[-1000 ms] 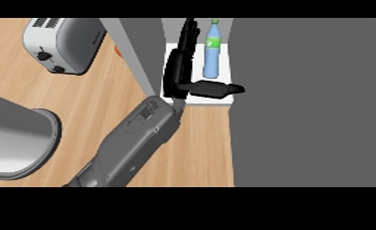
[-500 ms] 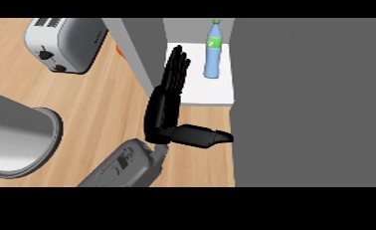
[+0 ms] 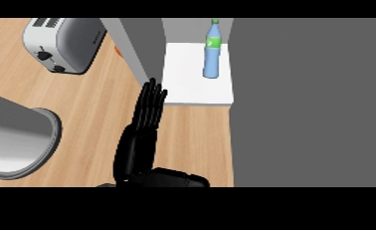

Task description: Pick up the bottled water, place it into the cabinet and close the cabinet

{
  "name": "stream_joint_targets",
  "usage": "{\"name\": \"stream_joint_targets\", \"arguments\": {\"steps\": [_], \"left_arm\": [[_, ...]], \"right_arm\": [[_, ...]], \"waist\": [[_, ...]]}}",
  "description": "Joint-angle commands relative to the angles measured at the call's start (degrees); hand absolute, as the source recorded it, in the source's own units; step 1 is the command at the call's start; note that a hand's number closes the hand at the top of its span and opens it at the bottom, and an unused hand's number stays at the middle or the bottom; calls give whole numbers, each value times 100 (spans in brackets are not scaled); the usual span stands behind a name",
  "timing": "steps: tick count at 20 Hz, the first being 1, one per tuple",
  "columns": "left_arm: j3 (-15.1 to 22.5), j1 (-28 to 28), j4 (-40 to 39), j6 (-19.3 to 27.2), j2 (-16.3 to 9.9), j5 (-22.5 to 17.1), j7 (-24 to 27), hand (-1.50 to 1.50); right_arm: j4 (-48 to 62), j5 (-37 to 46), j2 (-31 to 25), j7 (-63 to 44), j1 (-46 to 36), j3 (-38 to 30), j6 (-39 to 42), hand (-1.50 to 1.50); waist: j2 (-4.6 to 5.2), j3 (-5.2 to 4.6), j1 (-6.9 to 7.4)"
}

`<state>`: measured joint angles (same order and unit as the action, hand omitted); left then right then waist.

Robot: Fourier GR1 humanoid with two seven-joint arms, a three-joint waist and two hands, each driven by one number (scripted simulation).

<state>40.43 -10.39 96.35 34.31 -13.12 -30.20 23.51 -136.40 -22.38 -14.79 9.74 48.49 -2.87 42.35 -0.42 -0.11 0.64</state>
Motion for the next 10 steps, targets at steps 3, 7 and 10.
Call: {"name": "stream_joint_targets", "arguments": {"steps": [3, 7, 10], "left_arm": [[-107, 754, 549, -264, -449, -43, 302, -150], [-314, 929, 862, -262, -693, -110, 213, -150], [-297, 1315, 1012, -448, -922, -130, 400, -150]], "right_arm": [[-1393, 700, -32, -781, 183, 932, -121, 150], [-1537, 933, -15, -1055, 78, 1517, -235, 150], [-1606, 1164, 29, -1180, 26, 1956, -292, 150]], "waist": [[14, -10, -22], [8, -16, -36], [-19, -29, -52]]}}
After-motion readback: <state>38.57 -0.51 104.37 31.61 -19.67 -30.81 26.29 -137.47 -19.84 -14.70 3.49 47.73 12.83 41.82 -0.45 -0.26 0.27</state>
